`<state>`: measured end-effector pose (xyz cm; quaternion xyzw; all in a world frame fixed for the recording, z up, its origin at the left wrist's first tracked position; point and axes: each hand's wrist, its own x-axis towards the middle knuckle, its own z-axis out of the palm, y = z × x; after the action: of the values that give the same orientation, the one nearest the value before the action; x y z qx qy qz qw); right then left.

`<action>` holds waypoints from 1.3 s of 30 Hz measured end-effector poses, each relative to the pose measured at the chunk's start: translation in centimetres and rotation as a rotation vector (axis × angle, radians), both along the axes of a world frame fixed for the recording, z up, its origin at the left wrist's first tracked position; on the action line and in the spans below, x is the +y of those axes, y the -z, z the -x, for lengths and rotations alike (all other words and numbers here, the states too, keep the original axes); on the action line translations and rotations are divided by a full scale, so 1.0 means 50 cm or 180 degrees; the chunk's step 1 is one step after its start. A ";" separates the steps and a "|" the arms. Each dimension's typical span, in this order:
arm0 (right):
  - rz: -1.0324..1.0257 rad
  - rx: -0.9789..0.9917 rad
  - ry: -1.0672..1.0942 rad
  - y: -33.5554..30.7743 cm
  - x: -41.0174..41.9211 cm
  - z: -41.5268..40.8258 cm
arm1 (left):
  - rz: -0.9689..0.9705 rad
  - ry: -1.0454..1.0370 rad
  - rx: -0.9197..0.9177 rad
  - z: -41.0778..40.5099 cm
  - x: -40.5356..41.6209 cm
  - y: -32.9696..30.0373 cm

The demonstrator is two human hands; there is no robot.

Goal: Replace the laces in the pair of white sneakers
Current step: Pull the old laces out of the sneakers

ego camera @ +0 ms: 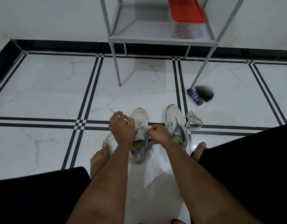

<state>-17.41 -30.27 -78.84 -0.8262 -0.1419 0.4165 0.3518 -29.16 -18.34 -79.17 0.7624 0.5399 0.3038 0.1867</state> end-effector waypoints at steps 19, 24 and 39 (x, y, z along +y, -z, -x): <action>-0.0057 -0.1954 -0.1546 0.017 0.030 0.037 | 0.1513 -0.0083 -0.0198 0.055 -0.051 0.059; -0.0163 -0.1939 0.0031 0.005 0.032 0.023 | 0.1780 -0.0092 -0.0028 0.060 -0.052 0.063; -0.0423 -0.1906 0.0894 -0.027 0.064 -0.006 | 0.1920 -0.0023 -0.0100 0.067 -0.043 0.066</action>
<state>-17.09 -27.08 -77.50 -0.8986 -0.1506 0.0926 0.4015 -32.50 -20.47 -82.48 0.6658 0.6056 0.1422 0.4120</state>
